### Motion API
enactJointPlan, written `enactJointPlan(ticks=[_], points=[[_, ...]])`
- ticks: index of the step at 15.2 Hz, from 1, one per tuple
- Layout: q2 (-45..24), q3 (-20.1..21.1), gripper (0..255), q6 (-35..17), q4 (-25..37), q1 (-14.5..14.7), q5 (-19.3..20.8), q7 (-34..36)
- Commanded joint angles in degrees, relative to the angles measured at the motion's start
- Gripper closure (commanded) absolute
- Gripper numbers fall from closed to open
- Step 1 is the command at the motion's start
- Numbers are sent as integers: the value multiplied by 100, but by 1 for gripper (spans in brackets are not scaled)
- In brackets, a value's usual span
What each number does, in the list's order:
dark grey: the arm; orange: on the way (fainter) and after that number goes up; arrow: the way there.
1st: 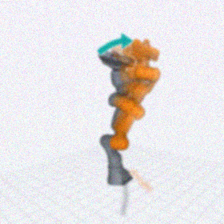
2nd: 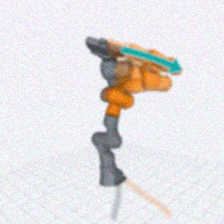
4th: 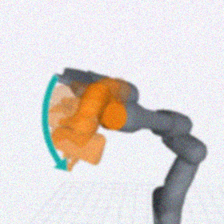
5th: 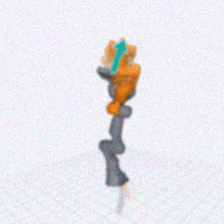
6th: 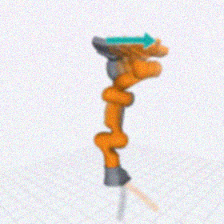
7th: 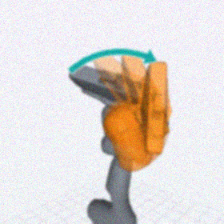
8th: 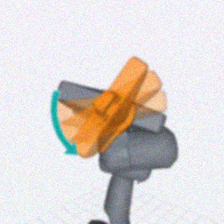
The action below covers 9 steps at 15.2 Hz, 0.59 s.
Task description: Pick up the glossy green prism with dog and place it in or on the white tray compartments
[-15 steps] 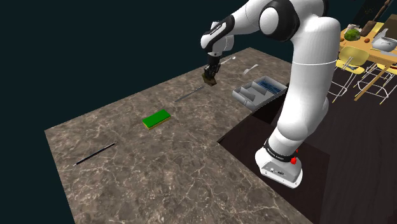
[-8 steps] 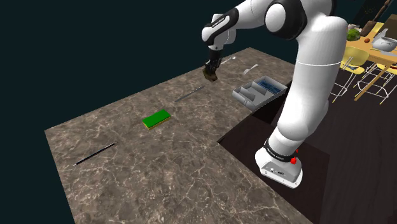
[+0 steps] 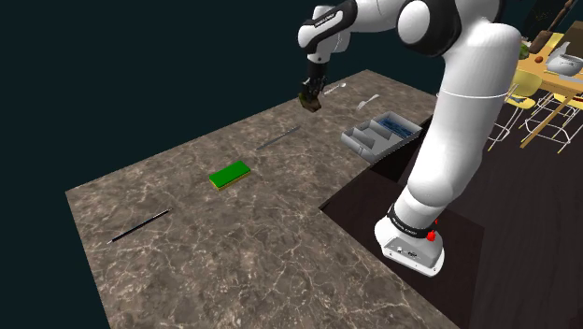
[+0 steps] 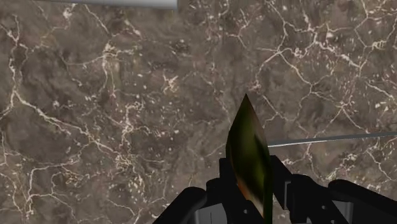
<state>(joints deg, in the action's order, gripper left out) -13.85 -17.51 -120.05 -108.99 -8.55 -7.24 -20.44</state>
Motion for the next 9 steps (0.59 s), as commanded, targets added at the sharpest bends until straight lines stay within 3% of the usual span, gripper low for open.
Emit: enactJointPlan(ticks=[1, 3, 9], points=[[67, -7, 255, 145, 80, 9, 31, 30], [113, -12, 255, 246, 138, 12, 53, 47], [885, -307, 255, 68, -796, -266, 304, -448]])
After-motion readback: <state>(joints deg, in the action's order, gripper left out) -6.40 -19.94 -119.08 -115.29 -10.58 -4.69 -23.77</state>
